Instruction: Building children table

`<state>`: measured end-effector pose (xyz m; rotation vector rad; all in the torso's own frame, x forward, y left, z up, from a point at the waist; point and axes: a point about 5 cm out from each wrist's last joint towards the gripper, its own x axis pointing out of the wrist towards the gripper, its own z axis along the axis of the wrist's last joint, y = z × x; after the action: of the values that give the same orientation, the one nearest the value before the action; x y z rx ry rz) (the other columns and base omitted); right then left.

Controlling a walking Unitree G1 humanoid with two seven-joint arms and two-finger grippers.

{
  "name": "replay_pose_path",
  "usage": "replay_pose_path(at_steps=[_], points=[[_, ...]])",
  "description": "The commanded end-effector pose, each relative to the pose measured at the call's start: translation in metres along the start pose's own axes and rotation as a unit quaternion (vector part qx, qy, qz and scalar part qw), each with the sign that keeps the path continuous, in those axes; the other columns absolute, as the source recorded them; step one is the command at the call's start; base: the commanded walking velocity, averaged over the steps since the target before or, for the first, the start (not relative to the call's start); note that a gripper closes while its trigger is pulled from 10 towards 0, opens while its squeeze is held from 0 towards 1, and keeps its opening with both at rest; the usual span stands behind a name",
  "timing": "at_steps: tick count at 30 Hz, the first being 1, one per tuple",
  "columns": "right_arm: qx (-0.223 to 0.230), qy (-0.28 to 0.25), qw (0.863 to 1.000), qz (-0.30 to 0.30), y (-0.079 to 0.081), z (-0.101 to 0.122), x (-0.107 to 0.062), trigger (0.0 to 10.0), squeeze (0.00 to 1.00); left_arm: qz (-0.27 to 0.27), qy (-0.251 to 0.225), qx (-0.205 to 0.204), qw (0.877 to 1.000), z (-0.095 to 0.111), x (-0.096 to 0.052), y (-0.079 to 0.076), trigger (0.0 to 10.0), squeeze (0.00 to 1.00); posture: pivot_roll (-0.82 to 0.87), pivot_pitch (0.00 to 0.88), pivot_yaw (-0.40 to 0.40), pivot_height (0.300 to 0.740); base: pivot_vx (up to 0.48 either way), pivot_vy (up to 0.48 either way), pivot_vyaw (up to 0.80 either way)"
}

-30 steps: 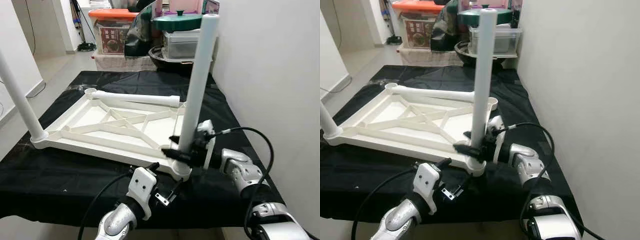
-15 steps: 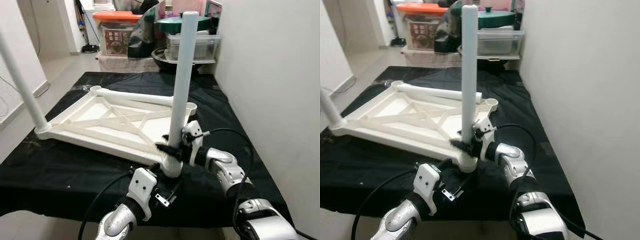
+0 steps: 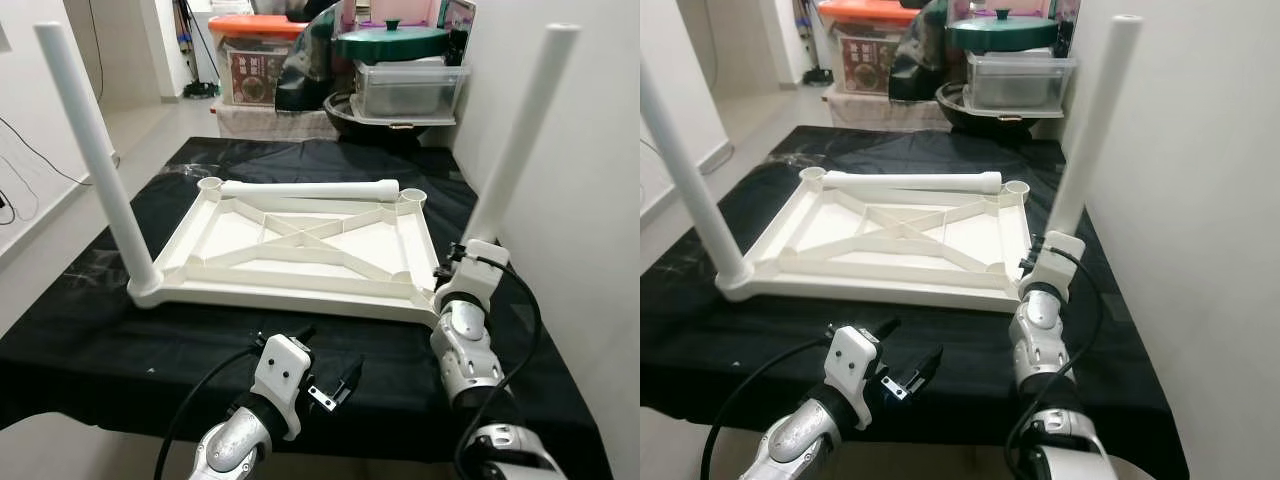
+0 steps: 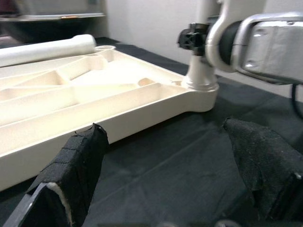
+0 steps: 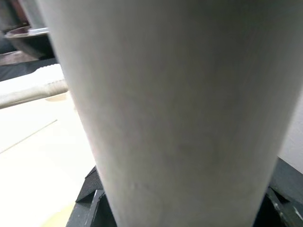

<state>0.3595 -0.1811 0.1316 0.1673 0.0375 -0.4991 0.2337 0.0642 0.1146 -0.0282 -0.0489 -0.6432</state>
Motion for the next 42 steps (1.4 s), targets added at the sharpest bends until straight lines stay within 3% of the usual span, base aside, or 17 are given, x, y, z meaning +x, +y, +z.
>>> replay_pose_path(at_steps=[1,2,5,6,10,11,16,23,26,31,32,35,36,38,40,41,42], points=[[0.05,0.069,0.996,0.007,0.012,-0.025,-0.011,1.3,0.0,0.002,0.007,-0.004,1.0,-0.003,-0.001,0.0,10.0,0.0,0.03,0.0,-0.038,0.74,0.0,0.0,0.0],[0.046,0.065,0.996,0.036,0.021,-0.024,-0.012,10.0,0.0,0.002,0.007,-0.004,1.0,-0.003,-0.001,0.0,10.0,0.0,0.03,0.0,-0.04,0.74,0.0,0.0,0.0],[0.042,0.062,0.996,0.055,0.027,-0.024,-0.014,10.0,0.0,0.002,0.007,-0.004,1.0,-0.003,-0.001,0.0,10.0,0.0,0.03,0.0,-0.04,0.74,0.0,0.0,0.0],[0.047,0.048,0.993,0.096,0.033,-0.021,-0.015,10.0,1.0,0.003,0.007,-0.005,1.0,-0.003,-0.001,0.0,10.0,0.0,0.04,0.0,-0.034,0.74,0.0,0.0,0.0],[0.057,0.018,0.984,0.166,0.038,-0.014,-0.016,10.0,1.0,0.002,0.007,-0.004,1.0,-0.003,-0.001,0.001,10.0,0.0,0.05,0.0,-0.037,0.74,0.0,0.0,0.0],[0.062,0.016,0.982,0.178,0.037,-0.013,-0.015,10.0,0.0,0.002,0.008,-0.004,1.0,-0.002,-0.001,0.001,10.0,0.0,0.05,0.0,-0.037,0.74,0.0,0.0,0.0],[0.058,0.043,0.96,0.269,0.034,-0.017,-0.011,10.0,0.0,0.002,0.008,-0.003,1.0,-0.002,-0.001,0.001,10.0,0.0,0.04,0.0,-0.04,0.74,0.0,0.0,0.0],[0.056,0.071,0.878,0.471,0.023,-0.007,-0.009,10.0,0.0,0.001,0.008,-0.003,1.0,-0.003,0.0,0.0,10.0,0.0,0.04,0.0,-0.04,0.74,0.0,0.0,0.0],[0.062,0.069,0.769,0.633,0.027,0.015,-0.024,10.0,0.0,0.002,0.007,-0.003,1.0,-0.003,0.0,0.001,10.0,0.0,0.05,0.0,-0.042,0.74,0.0,0.0,0.0],[0.052,0.072,0.718,0.691,0.028,0.019,-0.031,10.0,0.0,0.002,0.007,-0.003,1.0,-0.003,0.0,0.001,10.0,0.0,0.05,0.0,-0.042,0.74,0.0,0.0,0.0],[0.036,0.083,0.685,0.723,0.033,0.016,-0.039,10.0,0.0,0.002,0.007,-0.003,1.0,-0.003,0.0,0.001,10.0,0.0,0.05,0.0,-0.042,0.74,0.0,0.0,0.0],[0.01,0.103,0.635,0.766,0.04,0.009,-0.05,10.0,0.0,0.002,0.007,-0.003,1.0,-0.003,0.0,0.001,10.0,0.0,0.06,0.0,-0.043,0.74,0.0,0.0,0.0],[0.01,0.103,0.635,0.766,0.04,0.009,-0.05,10.0,0.0,0.002,0.007,-0.003,1.0,-0.003,0.0,0.001,10.0,0.0,0.06,0.0,-0.043,0.74,0.0,0.0,0.0],[-0.018,0.123,0.605,0.787,0.043,0.001,-0.056,4.4,0.0,0.002,0.006,-0.003,1.0,-0.003,0.0,0.001,10.0,0.0,0.06,0.0,-0.044,0.74,0.0,0.0,0.0],[-0.018,0.123,0.605,0.787,0.043,0.001,-0.056,4.4,0.0,0.002,0.006,-0.003,1.0,-0.003,0.0,0.001,10.0,0.0,0.06,0.0,-0.044,0.74,0.0,0.0,0.0],[-0.041,0.134,0.606,0.783,0.045,-0.005,-0.056,0.0,0.0,0.002,0.006,-0.003,1.0,-0.003,0.0,0.0,10.0,0.0,0.06,0.0,-0.046,0.74,0.0,0.0,0.0],[-0.078,0.146,0.608,0.776,0.044,-0.014,-0.056,0.0,0.0,0.002,0.006,-0.003,1.0,-0.003,-0.001,0.0,10.0,0.0,0.06,0.0,-0.046,0.74,0.0,0.0,0.0]])
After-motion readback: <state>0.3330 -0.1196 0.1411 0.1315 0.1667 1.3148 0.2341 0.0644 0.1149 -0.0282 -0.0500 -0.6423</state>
